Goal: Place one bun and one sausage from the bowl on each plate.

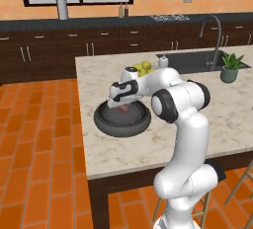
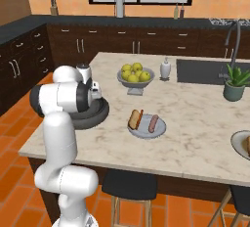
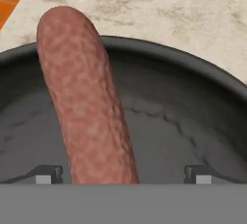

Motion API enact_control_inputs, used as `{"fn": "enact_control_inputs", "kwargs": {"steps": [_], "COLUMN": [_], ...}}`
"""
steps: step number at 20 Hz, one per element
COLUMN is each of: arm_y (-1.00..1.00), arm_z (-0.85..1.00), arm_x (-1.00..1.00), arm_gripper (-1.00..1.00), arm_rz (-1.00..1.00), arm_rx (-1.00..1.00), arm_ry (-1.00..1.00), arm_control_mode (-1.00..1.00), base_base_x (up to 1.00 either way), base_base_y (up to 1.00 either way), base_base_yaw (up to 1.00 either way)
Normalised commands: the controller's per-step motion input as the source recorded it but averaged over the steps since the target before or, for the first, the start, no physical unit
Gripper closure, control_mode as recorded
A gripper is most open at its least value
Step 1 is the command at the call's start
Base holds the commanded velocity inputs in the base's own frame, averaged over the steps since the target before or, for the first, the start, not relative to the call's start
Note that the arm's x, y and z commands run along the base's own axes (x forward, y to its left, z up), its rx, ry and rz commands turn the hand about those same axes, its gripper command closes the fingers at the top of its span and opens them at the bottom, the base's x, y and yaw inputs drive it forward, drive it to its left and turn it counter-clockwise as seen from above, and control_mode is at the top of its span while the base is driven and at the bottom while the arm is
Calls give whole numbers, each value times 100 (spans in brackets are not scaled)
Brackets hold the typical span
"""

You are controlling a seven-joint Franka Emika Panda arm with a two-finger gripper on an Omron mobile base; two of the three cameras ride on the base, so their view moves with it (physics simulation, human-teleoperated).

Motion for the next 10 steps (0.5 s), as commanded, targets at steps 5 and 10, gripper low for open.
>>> {"fn": "enact_control_inputs", "kwargs": {"steps": [5,10], "arm_y": [0,0], "arm_z": [-4,0], "arm_x": [0,0], "arm_gripper": [-100,100], "arm_rz": [0,0], "arm_rx": [0,0], "arm_ry": [0,0], "arm_control_mode": [-100,-100], "base_base_x": [0,0], "base_base_y": [0,0], "base_base_yaw": [0,0]}}
